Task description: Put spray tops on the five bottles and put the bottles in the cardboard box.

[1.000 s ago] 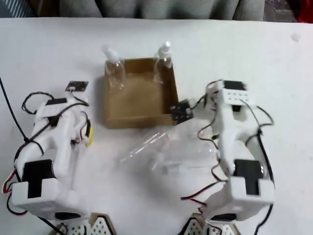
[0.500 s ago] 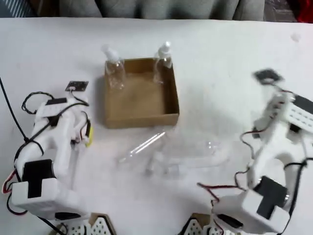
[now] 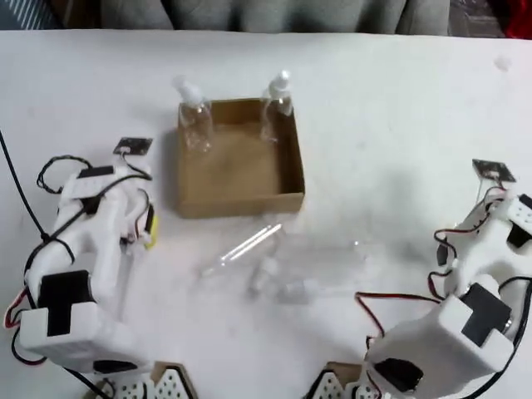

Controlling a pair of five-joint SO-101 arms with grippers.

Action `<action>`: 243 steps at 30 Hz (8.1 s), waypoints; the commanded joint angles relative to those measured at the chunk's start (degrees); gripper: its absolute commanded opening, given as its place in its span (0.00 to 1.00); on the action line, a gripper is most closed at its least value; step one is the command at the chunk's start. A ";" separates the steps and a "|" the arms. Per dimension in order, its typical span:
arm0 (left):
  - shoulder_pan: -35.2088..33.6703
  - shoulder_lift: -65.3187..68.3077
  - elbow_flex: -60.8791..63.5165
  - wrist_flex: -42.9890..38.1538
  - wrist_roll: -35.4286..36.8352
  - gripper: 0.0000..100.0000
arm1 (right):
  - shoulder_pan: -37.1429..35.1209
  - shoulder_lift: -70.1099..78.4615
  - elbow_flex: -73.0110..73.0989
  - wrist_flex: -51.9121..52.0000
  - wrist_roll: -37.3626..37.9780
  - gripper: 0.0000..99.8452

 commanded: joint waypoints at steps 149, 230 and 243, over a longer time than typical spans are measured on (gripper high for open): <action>0.04 -0.04 -2.29 0.62 -1.32 0.02 | -12.79 -18.07 -12.04 27.82 6.15 0.02; -8.40 -11.56 -3.96 2.55 2.11 0.02 | -92.26 -81.19 73.58 -76.88 -39.12 0.02; -8.13 -47.60 -4.31 4.31 18.46 0.02 | -95.87 -81.01 76.13 -78.29 -39.03 0.02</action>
